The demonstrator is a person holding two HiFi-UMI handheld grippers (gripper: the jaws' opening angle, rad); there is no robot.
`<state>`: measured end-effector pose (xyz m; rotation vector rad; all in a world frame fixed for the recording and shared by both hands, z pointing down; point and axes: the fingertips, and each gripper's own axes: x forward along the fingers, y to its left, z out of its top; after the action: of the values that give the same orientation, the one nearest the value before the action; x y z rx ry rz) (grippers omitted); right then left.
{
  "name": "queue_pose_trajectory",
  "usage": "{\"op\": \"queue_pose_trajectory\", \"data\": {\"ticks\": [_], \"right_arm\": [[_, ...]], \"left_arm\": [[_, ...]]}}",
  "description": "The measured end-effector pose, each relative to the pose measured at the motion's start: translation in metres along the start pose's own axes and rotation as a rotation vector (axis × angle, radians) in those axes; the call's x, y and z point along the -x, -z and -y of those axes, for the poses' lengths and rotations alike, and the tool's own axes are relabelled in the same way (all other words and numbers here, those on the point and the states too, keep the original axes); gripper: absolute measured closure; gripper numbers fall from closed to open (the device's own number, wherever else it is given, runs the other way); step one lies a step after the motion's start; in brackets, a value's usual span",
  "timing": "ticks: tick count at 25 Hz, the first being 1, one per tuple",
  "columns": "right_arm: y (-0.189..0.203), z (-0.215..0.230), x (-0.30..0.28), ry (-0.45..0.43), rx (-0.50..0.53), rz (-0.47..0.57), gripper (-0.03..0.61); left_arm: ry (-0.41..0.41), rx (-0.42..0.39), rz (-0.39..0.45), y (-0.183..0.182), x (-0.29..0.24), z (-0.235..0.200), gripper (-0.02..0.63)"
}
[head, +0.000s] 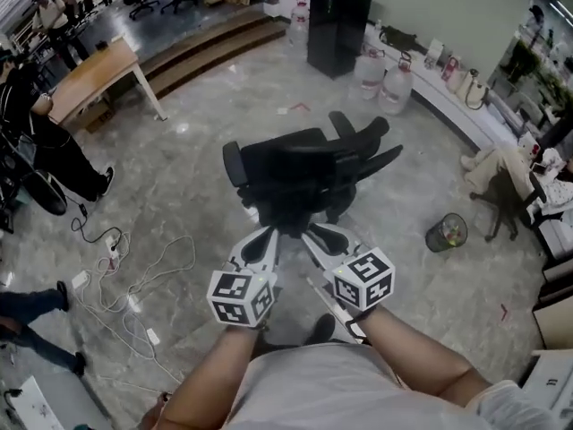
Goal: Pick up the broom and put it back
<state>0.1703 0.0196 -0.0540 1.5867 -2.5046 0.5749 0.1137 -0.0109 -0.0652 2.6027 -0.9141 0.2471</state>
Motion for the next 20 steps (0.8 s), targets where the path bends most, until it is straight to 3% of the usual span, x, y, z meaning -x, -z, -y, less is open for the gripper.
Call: {"op": "queue_pose_trajectory", "data": {"ticks": [4, 10, 20], "right_arm": [[0.045, 0.008, -0.027, -0.047, -0.019, -0.096, 0.495], [0.129, 0.048, -0.062, -0.009, -0.022, -0.23, 0.467], [0.365, 0.103, -0.16, 0.0, -0.071, -0.468, 0.443]], "left_arm": [[-0.046, 0.022, -0.025, 0.029, -0.003, -0.031, 0.609], [-0.057, 0.044, -0.04, 0.08, -0.017, -0.073, 0.609], [-0.113, 0.113, -0.055, 0.24, -0.047, -0.179, 0.609]]}}
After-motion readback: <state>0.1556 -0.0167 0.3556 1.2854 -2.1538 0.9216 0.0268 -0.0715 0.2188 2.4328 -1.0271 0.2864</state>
